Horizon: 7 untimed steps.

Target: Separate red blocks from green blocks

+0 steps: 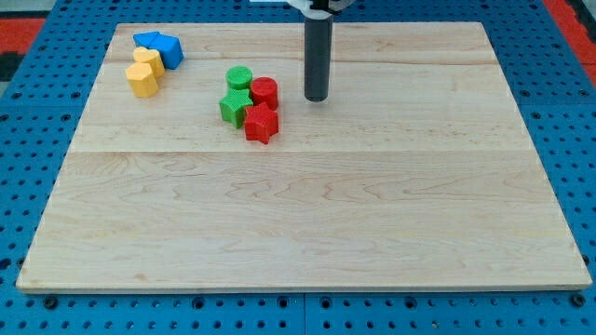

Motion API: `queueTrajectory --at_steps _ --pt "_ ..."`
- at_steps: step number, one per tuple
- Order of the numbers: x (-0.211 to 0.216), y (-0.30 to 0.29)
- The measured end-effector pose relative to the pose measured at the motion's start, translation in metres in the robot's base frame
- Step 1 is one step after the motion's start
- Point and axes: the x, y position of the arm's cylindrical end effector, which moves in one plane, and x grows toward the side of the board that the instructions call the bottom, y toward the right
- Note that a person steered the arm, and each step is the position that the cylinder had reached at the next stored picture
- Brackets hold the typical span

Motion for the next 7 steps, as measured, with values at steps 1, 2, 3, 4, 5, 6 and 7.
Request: queueTrajectory --at_steps 1,2,3,4,5,6,7 --pt "-0.001 0.002" --pt "-0.044 0.056" --pt "-0.063 -0.024" --pt "-0.073 -0.089" --pt "-0.035 -0.089" --pt "-0.004 -0.127" --pt "0.02 -0.112"
